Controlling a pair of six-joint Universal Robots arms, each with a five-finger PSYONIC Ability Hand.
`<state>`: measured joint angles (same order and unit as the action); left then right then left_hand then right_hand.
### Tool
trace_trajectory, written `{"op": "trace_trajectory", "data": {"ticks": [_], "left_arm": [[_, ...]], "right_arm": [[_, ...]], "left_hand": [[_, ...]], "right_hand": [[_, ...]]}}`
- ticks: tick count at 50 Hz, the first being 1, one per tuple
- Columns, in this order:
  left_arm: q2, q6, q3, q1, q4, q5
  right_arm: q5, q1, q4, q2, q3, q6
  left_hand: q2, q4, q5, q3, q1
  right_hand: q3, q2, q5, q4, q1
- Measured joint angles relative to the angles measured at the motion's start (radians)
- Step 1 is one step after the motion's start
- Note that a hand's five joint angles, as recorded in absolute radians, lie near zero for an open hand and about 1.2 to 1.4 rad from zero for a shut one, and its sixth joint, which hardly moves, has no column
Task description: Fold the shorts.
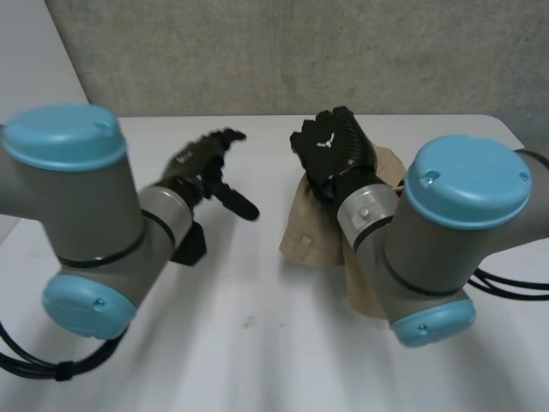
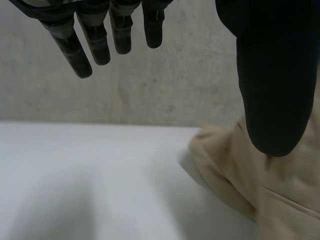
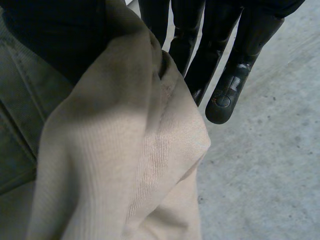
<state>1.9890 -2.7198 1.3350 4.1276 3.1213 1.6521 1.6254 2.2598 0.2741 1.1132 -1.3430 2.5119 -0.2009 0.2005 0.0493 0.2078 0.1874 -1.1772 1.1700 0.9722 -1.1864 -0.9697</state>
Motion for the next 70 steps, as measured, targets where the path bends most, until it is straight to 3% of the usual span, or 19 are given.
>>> {"op": "trace_trajectory", "data": {"ticks": [10,19,23,25,26,30,31,33,35,36,37,38,40,45,46,51,59,64,70], "left_arm": [[0.142,0.152,-0.026,-0.021,-0.067,-0.131],[0.221,0.184,-0.069,-0.025,-0.091,-0.160],[0.242,0.185,-0.088,-0.030,-0.089,-0.159],[0.244,0.185,-0.091,-0.031,-0.089,-0.159],[0.247,0.185,-0.098,-0.033,-0.087,-0.158],[0.248,0.185,-0.106,-0.031,-0.087,-0.157],[0.247,0.184,-0.108,-0.029,-0.087,-0.155],[0.245,0.183,-0.109,-0.023,-0.087,-0.152],[0.244,0.182,-0.109,-0.020,-0.087,-0.150],[0.240,0.180,-0.109,-0.003,-0.088,-0.140],[0.239,0.179,-0.108,0.002,-0.087,-0.137],[0.236,0.177,-0.108,0.012,-0.087,-0.131],[0.222,0.172,-0.106,0.050,-0.086,-0.109],[0.170,0.153,-0.108,0.144,-0.083,-0.065],[0.134,0.139,-0.116,0.199,-0.080,-0.047],[0.048,0.106,-0.159,0.310,-0.053,-0.028],[-0.045,0.091,-0.282,0.392,0.048,-0.013],[-0.081,0.090,-0.361,0.360,0.162,-0.001],[-0.057,0.063,-0.375,0.210,0.307,-0.040]], "right_arm": [[0.033,0.048,-0.020,-0.006,-0.014,0.015],[0.056,0.059,-0.020,-0.002,-0.021,0.085],[0.068,0.060,-0.021,0.000,-0.033,0.117],[0.069,0.060,-0.021,0.000,-0.036,0.120],[0.070,0.061,-0.021,0.001,-0.041,0.127],[0.071,0.060,-0.022,0.004,-0.050,0.139],[0.071,0.060,-0.022,0.008,-0.053,0.146],[0.070,0.058,-0.023,0.014,-0.059,0.159],[0.070,0.057,-0.024,0.019,-0.062,0.166],[0.069,0.054,-0.029,0.031,-0.068,0.181],[0.069,0.053,-0.031,0.035,-0.070,0.186],[0.068,0.052,-0.035,0.042,-0.073,0.193],[0.065,0.049,-0.057,0.068,-0.079,0.214],[0.063,0.047,-0.090,0.096,-0.084,0.236],[0.060,0.043,-0.138,0.130,-0.087,0.272],[0.032,0.009,-0.256,0.199,-0.099,0.379],[-0.067,-0.112,-0.335,0.286,-0.157,0.491],[-0.110,-0.196,-0.337,0.328,-0.203,0.511],[-0.128,-0.284,-0.330,0.361,-0.259,0.511]], "left_hand": [[-0.001,0.002,0.000,0.000,0.003],[-0.125,0.126,0.104,0.118,0.148],[-0.539,0.525,0.490,0.515,0.570],[-0.539,0.525,0.490,0.515,0.570],[-0.760,0.757,0.722,0.746,0.765],[-0.791,0.792,0.758,0.781,0.785],[-0.952,0.956,0.914,0.940,0.907],[-0.982,0.992,0.924,0.966,0.907],[-0.982,0.992,0.924,0.966,0.907],[-0.984,0.999,0.924,0.970,0.907],[-0.984,0.999,0.924,0.970,0.907],[-0.984,0.999,0.924,0.970,0.907],[-0.985,0.999,0.924,0.971,0.907],[-0.987,0.999,0.924,0.975,0.907],[-0.989,0.999,0.924,0.976,0.907],[-0.989,0.999,0.924,0.977,0.907],[-0.990,0.999,0.925,0.980,0.909],[-0.990,0.999,0.924,0.981,0.923],[-0.990,0.999,0.925,0.981,0.923]], "right_hand": [[-0.006,0.000,0.000,0.000,0.000],[-0.006,0.000,0.000,0.000,0.000],[-0.006,0.000,0.000,0.000,0.000],[-0.006,0.000,0.000,0.000,0.000],[-0.006,0.000,0.000,0.000,0.000],[-0.003,-0.003,-0.001,0.003,0.000],[0.068,-0.064,-0.046,0.077,0.029],[0.205,-0.205,-0.164,0.213,0.138],[0.205,-0.205,-0.164,0.213,0.138],[0.205,-0.205,-0.164,0.213,0.138],[0.568,-0.562,-0.496,0.556,0.477],[0.800,-0.796,-0.752,0.807,0.671],[0.927,-0.918,-0.879,0.933,0.754],[0.966,-0.957,-0.906,0.960,0.775],[0.967,-0.958,-0.906,0.960,0.775],[0.967,-0.958,-0.907,0.960,0.775],[0.967,-0.958,-0.907,0.960,0.775],[0.967,-0.958,-0.907,0.960,0.775],[0.967,-0.958,-0.907,0.960,0.775]]}}
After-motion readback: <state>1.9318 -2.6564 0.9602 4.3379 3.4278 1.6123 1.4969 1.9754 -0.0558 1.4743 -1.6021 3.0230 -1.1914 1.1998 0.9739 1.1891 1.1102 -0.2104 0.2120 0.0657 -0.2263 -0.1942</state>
